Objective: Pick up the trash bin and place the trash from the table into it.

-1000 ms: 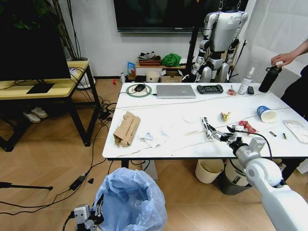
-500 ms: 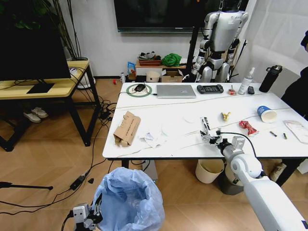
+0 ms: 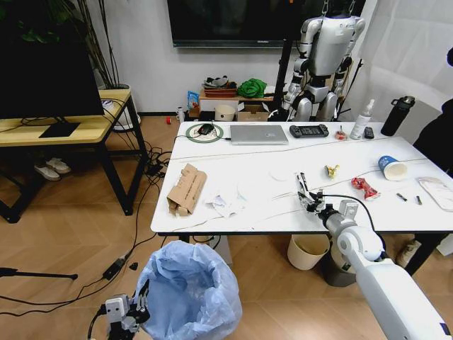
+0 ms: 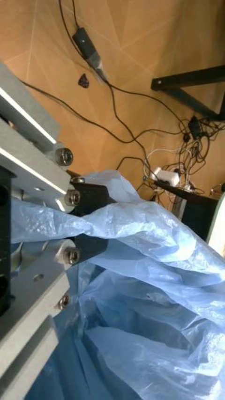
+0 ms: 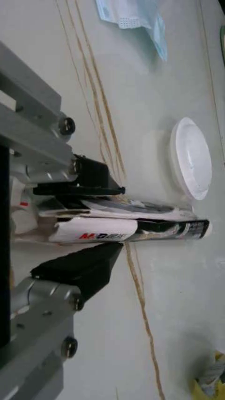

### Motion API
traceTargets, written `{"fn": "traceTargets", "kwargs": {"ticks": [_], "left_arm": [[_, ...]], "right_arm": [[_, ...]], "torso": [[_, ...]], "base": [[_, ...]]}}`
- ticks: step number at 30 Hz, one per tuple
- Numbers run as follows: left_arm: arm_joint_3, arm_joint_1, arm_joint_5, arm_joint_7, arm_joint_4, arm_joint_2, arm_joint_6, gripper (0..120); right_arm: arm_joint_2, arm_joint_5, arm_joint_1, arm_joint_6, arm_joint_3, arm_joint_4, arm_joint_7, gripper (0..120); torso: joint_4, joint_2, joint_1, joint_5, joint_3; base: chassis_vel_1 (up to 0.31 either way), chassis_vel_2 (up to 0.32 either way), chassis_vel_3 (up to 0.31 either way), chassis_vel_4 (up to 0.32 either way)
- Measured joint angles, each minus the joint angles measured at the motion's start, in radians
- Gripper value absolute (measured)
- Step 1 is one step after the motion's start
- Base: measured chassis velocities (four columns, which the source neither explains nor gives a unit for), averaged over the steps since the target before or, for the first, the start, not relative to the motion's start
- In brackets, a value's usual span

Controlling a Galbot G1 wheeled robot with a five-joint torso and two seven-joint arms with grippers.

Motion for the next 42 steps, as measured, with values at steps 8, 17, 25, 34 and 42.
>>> {"fn": "traceTargets", "kwargs": {"ticks": [8,17,25,34,42], "left_arm": [[0.005,-0.013,-0.001,0.003,0.0,0.005,0.002,0],[0.021,-0.023,-0.028,0.004,0.005,0.016,0.014,0],[0.041,-0.009,-0.05,0.001,-0.018,0.014,0.036,0],[0.02,0.032,-0.053,0.0,-0.064,0.029,0.044,0],[-0.007,0.05,-0.051,0.001,-0.098,0.016,0.047,0]], "right_arm": [[-0.01,0.002,-0.026,0.001,0.038,0.025,0.0,0],[-0.082,0.135,-0.182,0.155,0.155,0.29,-0.121,0],[-0.117,0.2,-0.229,0.349,-0.153,0.484,-0.242,0],[-0.135,0.207,-0.049,0.416,-0.502,0.491,-0.265,0],[-0.177,0.246,0.131,0.411,-0.769,0.484,-0.268,0]], "torso": [[0.0001,0.0,0.0,0.0003,0.0],[-0.0005,0.0,0.0,-0.0004,0.0],[0.0001,0.0,0.0,0.0,0.0],[-0.0001,0.0,0.0,-0.0002,0.0],[0.0002,0.0,0.0,0.0,0.0]], "base": [[0.0,0.0,0.0,0.0],[0.0,0.0,0.0,0.0],[0.0,0.0,0.0,0.0],[0.0,0.0,0.0,0.0],[0.0,0.0,0.0,0.0]]}}
